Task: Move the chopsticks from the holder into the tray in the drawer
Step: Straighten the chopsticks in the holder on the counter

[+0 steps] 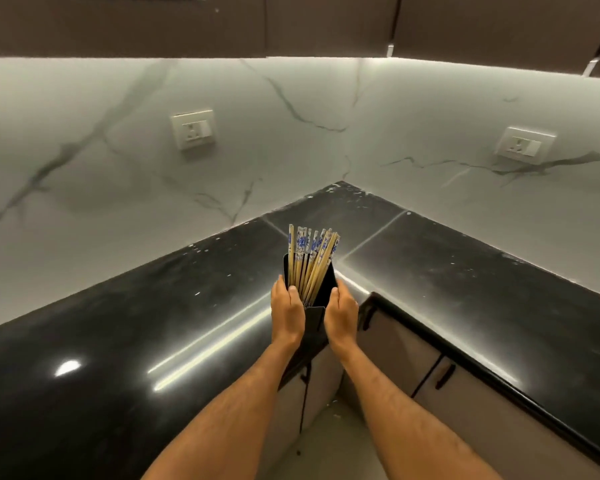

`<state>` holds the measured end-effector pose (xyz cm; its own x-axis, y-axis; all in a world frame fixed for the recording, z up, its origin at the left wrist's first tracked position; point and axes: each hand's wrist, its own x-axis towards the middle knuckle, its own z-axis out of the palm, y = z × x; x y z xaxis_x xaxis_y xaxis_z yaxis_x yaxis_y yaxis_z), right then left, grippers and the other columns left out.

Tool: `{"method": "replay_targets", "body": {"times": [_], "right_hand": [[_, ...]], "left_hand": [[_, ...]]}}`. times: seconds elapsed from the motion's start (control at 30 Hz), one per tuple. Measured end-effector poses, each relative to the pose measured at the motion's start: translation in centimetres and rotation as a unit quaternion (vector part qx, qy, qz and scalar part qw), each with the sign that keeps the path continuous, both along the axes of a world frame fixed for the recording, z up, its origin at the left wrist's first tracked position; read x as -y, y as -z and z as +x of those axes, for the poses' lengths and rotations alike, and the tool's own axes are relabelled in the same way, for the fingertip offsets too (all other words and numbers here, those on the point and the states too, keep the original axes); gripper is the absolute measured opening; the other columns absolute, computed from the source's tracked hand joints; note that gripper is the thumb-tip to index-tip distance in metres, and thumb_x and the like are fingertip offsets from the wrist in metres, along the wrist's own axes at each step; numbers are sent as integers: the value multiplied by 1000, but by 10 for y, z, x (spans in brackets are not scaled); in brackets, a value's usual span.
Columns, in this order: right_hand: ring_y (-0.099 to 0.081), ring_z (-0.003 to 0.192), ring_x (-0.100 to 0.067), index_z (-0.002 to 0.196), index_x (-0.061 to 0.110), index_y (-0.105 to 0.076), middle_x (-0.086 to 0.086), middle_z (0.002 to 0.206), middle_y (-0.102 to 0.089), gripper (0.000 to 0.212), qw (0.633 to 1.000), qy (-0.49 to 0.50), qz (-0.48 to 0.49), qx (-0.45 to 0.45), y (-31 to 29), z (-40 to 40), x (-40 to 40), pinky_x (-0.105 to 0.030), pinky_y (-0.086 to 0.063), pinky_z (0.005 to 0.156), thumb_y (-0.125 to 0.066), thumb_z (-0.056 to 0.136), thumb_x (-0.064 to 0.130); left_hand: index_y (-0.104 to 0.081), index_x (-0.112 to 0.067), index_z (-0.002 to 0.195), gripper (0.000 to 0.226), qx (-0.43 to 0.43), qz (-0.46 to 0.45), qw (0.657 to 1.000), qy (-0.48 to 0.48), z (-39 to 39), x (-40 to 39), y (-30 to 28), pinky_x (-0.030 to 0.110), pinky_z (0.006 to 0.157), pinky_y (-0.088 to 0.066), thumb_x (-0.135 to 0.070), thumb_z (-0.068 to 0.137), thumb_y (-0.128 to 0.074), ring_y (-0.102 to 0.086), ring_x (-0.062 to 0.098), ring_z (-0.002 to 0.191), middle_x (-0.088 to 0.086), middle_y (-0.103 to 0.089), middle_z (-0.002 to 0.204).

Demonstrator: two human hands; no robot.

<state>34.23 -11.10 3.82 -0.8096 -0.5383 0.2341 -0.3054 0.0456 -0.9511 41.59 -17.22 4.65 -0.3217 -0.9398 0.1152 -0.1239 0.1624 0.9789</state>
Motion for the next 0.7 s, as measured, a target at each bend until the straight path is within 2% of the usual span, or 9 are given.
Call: {"method": "replay_targets", "body": {"times": [0.07, 0.17, 0.27, 0.33, 0.43, 0.5, 0.7], "right_hand": [[-61, 73, -3, 104, 30, -63, 10, 84, -66, 37, 999, -34, 0, 0, 0, 38, 8, -19, -48, 69, -32, 107, 9], [-66, 82, -3, 110, 29, -65, 12, 91, -69, 38, 995, -95, -8, 4, -3, 95, 19, -11, -52, 71, -32, 108, 10], [-67, 86, 1, 106, 26, -64, 11, 95, -70, 37, 988, -154, -13, 12, -7, 154, 30, -8, -52, 69, -31, 108, 11], [-67, 89, 3, 106, 25, -65, 14, 96, -69, 36, 982, -186, -12, 12, -7, 194, 38, -9, -53, 70, -31, 108, 11], [-68, 96, -3, 116, 21, -65, 9, 103, -70, 35, 974, -224, -2, 26, -4, 251, 49, -15, -57, 77, -32, 108, 14], [-69, 98, -5, 119, 20, -65, 8, 106, -70, 34, 966, -255, -1, 35, -2, 305, 56, -13, -57, 77, -33, 109, 15], [-68, 93, 5, 111, 26, -64, 9, 102, -71, 33, 946, -320, 0, 51, 1, 441, 64, -9, -55, 70, -34, 108, 14]], "left_hand": [[-52, -5, 136, 37, 4, 7, 999, -34, 42, 3, -3, 46, 110, -43, -7, 104, -34, -54, 25, 122, 14, -56, 131], [-44, -3, 146, 43, 11, 20, 996, -83, 105, 9, -6, 48, 116, -38, -9, 106, -32, -47, 29, 135, 18, -49, 145], [-47, -2, 143, 41, 9, 17, 991, -129, 169, 12, -8, 50, 113, -42, -11, 106, -32, -51, 29, 130, 19, -50, 142], [-44, -1, 145, 42, 11, 23, 987, -158, 213, 15, -9, 50, 114, -42, -13, 107, -32, -49, 31, 134, 20, -48, 146], [-42, -3, 148, 44, 10, 25, 980, -199, 274, 20, -7, 50, 114, -43, -17, 108, -33, -48, 29, 136, 18, -47, 148], [-42, -6, 148, 43, 14, 26, 974, -227, 330, 20, -5, 48, 112, -46, -20, 108, -33, -51, 26, 134, 15, -49, 146], [-49, -13, 139, 37, 28, 24, 958, -283, 469, 19, 1, 44, 106, -52, -20, 106, -34, -57, 19, 124, 8, -57, 135]]}}
